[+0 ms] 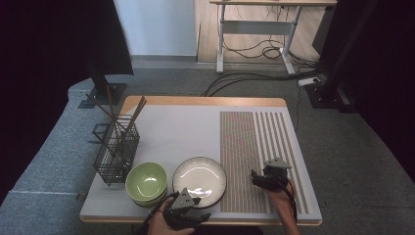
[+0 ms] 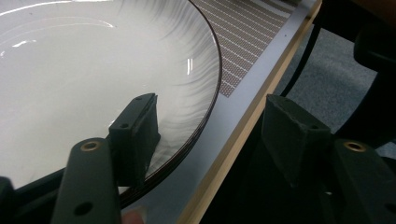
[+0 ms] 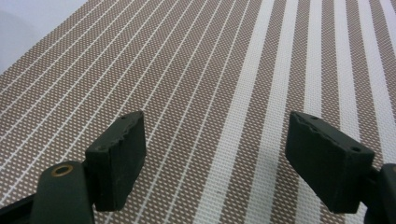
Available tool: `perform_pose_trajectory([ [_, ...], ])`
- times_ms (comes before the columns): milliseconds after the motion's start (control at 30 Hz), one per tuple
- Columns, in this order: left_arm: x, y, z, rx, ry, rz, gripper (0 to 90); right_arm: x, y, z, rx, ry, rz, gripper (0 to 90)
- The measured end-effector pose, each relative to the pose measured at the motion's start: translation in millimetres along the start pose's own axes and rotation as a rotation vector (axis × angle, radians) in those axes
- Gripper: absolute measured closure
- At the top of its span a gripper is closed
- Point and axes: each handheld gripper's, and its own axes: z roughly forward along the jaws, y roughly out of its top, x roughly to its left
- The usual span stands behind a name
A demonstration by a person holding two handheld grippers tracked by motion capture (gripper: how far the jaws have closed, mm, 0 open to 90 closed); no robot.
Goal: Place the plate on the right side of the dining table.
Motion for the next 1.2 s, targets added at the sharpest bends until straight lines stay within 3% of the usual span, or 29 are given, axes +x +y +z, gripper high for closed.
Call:
perform_pose_trajectory([
  [233,0.1,0.5,-6.3,-0.014,-0.014,-0.016,36.6,1.1,0.7,2.0,0.007,0.003,-0.002,20.7],
  [400,-6.2,1.4,-10.6,-0.025,-0.033,-0.008,36.5,-0.6,0.2,1.4,0.008,0.002,0.003,20.7],
  [667,-10.3,1.3,-15.5,-0.031,-0.021,0.004,36.3,-1.7,0.0,1.8,0.009,0.002,0.005,20.7],
  [833,-13.3,2.4,-21.0,-0.041,-0.046,0.002,36.8,-2.1,0.0,1.9,0.009,0.000,0.008,20.7],
  [1200,-14.4,-2.8,-20.9,-0.014,-0.055,-0.006,37.1,17.7,19.2,-3.0,-0.048,0.092,0.006,21.8],
])
